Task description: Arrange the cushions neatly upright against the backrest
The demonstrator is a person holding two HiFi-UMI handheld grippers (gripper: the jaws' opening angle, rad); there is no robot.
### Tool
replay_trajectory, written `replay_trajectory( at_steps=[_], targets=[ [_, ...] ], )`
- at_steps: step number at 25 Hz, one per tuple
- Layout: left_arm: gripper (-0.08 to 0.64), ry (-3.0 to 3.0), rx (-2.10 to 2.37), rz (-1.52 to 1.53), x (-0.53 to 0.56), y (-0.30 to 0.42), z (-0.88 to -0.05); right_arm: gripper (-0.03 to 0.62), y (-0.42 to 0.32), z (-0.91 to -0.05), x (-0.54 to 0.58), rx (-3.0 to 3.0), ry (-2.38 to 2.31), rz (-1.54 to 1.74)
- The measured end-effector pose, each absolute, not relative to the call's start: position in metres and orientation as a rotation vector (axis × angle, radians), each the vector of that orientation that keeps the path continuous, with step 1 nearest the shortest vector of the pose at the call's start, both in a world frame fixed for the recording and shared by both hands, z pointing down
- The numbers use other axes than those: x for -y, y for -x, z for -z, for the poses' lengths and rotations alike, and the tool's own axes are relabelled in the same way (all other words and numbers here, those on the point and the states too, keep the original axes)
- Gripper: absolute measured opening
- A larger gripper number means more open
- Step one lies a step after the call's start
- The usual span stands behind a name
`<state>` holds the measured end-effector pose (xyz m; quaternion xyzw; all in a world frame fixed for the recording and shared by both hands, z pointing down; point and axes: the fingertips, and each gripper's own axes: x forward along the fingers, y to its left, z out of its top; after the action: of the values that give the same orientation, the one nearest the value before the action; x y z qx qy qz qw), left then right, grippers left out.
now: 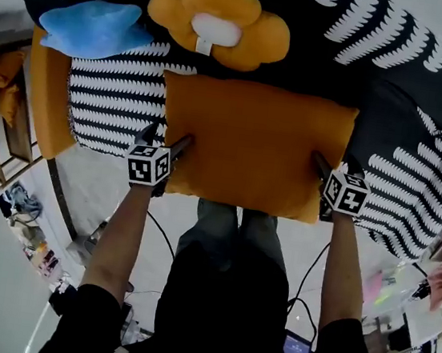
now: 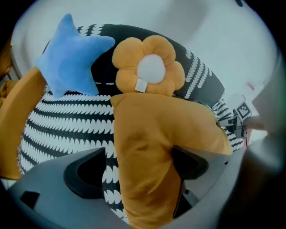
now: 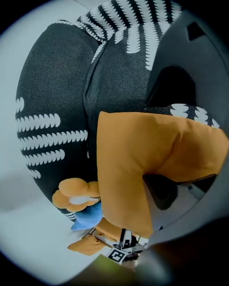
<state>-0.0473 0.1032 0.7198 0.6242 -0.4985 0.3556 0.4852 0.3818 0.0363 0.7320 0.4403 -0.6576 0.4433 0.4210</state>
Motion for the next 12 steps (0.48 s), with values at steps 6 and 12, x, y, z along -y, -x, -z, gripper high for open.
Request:
replay_trajectory(
  at_steps=[6, 12],
  targets=[
    [0.506, -1.574, 1.113, -0.851, -0.094, 0.046, -0.739, 0.475, -0.38, -0.751, -0.034, 1.642, -1.12, -1.162],
    [0.508, -1.6, 0.974, -0.84, -0.093, 0.019, -0.738, 0.479, -0.396, -0.741, -0.039, 1.695, -1.111, -1.101]
  ],
)
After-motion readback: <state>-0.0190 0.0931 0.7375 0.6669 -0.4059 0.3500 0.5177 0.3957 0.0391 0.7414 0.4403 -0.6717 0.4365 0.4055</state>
